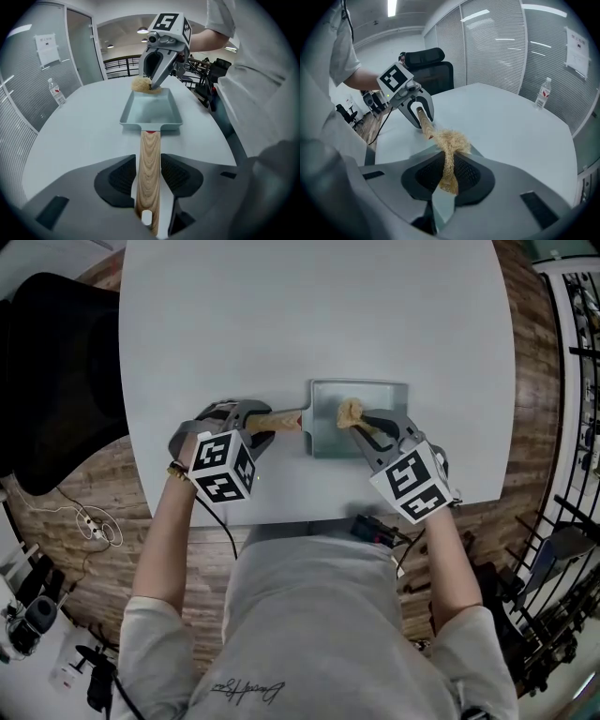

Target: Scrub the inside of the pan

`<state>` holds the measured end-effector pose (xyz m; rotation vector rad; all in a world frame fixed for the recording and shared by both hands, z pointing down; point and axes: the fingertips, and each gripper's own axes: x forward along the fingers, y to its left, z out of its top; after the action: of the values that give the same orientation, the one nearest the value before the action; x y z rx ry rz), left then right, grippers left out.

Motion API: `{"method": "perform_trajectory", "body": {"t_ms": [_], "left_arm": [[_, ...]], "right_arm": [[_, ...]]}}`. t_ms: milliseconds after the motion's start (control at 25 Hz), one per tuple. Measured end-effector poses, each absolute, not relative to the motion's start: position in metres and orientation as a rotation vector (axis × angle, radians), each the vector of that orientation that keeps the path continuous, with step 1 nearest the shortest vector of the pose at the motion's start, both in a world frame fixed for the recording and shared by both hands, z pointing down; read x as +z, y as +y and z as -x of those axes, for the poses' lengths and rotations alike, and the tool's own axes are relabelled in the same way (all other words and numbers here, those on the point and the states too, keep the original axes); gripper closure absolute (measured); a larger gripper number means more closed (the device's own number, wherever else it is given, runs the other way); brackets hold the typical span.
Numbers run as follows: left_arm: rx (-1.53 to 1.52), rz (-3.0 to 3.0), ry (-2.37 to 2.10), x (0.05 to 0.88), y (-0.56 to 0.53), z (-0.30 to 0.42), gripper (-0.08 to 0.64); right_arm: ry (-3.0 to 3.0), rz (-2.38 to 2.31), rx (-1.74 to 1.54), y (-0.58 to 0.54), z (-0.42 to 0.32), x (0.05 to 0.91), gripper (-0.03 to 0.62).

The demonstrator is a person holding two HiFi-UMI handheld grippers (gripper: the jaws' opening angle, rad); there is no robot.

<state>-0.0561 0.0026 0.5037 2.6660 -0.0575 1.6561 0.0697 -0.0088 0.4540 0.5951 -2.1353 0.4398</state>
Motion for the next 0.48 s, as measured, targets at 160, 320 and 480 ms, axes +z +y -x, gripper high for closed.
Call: {"method": "perform_trajectory", "body": {"t_ms": [160, 320, 480], "left_arm": [[1.699, -2.636, -0.016, 0.512, 0.005, 0.059, 0.391], [1.722, -2.627, -0.008, 0.51, 0.008, 0.055, 0.407], [1.741, -2.627, 0.019, 0.508, 0.01, 0.051, 0.408]], "right_arm": [[-2.071, -0.523, 0.379, -0.014, -0.066, 0.473, 0.522], [-2.007, -0.44, 0.291, -0.018, -0.065, 0.489, 0.522], [-1.951, -0.352, 0.208, -0.021, -0.06, 0.502, 0.522]]}}
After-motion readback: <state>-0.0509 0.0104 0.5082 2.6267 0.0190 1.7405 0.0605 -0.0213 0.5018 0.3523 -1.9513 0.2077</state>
